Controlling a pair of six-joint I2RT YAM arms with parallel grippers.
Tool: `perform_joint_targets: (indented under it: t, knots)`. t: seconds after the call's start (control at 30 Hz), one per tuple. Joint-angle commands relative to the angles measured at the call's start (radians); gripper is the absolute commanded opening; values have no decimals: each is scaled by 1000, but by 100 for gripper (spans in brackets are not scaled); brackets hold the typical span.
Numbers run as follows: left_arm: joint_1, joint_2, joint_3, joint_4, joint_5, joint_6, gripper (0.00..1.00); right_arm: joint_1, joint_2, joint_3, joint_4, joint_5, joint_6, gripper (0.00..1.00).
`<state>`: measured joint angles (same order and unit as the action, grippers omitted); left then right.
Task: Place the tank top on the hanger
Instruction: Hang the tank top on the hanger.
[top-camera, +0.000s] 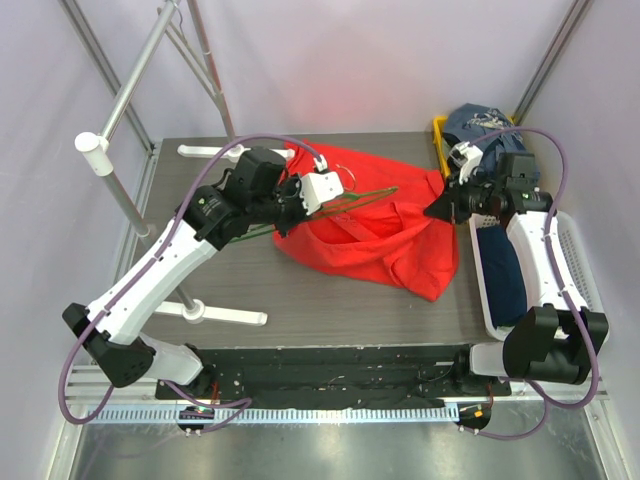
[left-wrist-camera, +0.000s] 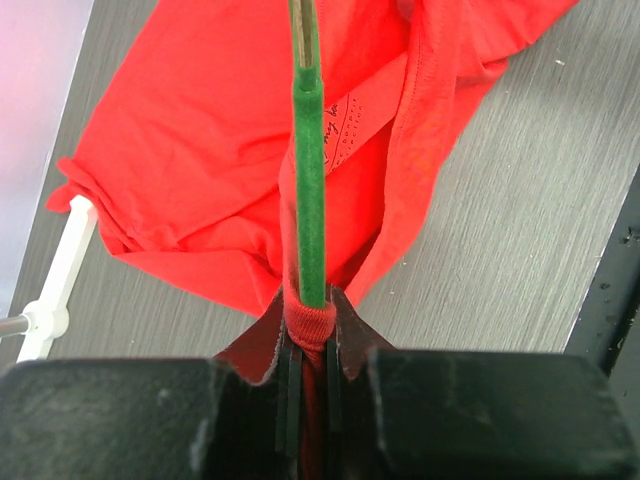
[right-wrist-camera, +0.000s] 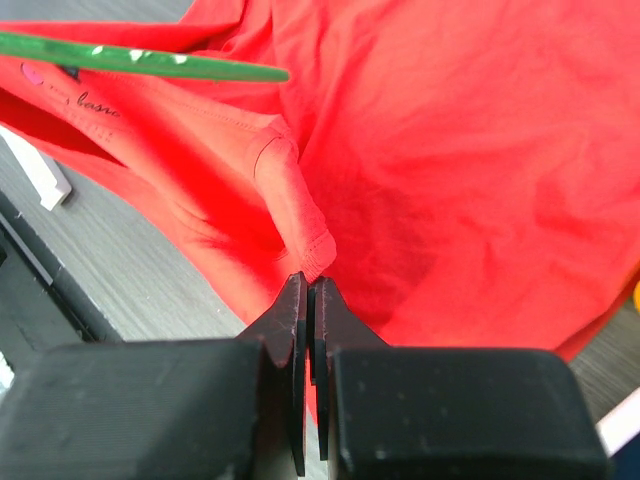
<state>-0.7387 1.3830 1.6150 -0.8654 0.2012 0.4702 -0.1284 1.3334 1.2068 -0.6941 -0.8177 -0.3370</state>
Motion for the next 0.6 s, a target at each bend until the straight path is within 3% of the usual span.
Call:
perform_joint_targets:
  t: [0.0, 0.57]
  knots:
    - [12, -48, 26, 54, 43, -25, 0, -13, -33, 13, 90, -5, 44, 1]
    - [13, -53, 26, 22, 92, -25, 0, -73, -2, 83, 146, -35, 93, 1]
